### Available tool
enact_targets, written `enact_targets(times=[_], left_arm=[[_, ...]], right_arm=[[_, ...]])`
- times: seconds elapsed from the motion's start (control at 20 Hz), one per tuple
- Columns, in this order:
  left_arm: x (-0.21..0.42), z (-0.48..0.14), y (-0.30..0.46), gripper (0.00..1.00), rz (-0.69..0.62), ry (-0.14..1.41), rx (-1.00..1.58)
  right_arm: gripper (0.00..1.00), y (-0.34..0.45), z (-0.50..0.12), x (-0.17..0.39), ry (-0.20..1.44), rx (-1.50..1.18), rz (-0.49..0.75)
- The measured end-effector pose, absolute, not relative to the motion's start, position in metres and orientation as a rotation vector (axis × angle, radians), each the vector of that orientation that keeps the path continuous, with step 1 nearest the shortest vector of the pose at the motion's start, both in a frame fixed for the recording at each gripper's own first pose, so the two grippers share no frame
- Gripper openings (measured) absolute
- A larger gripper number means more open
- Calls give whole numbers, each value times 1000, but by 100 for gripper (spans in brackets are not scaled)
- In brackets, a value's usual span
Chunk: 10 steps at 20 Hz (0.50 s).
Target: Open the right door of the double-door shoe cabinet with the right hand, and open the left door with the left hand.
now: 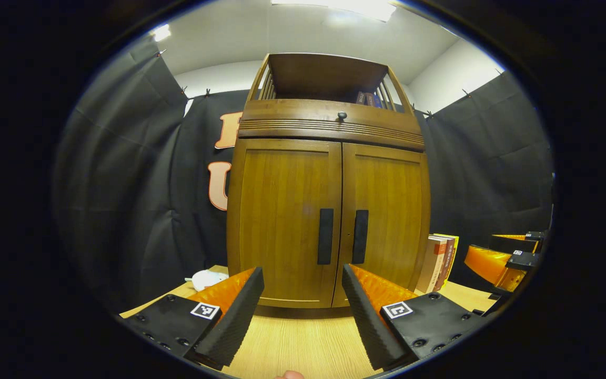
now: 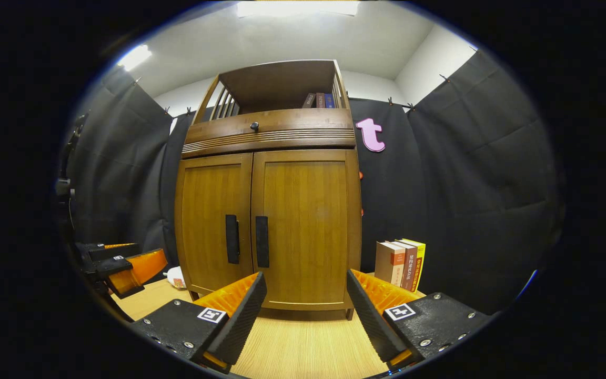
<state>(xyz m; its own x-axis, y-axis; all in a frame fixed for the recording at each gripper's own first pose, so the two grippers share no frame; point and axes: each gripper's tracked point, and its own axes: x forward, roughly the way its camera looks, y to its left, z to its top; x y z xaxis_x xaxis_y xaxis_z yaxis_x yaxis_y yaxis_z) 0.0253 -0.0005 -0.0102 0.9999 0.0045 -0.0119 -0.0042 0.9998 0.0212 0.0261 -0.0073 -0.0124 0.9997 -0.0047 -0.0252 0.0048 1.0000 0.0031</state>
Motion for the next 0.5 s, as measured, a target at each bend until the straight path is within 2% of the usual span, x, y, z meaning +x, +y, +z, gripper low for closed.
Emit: enact_targets(times=[0.05,0.15,0.2,0.25,0.3,0.45,0.5], left_arm=[[26,-10,-1,94,-1,12,20],[26,-10,-1,96,-5,12,26],[27,-11,-1,99,-2,12,31],[28,-11,-1,94,1,11,35],[29,-11,-1,99,4,9,37],[30,-11,0,99,15,12,36],[30,-11,1,99,21,12,38]], right_arm=[[94,-8,-13,25,25,-2,-4],[94,-11,-12,27,18,-12,-6],[97,-11,-11,30,17,-15,-5],[94,-11,-11,34,18,-19,-2],[94,-11,-10,39,18,-23,2],[94,-3,0,57,5,-36,35],[97,3,5,65,-5,-42,51]])
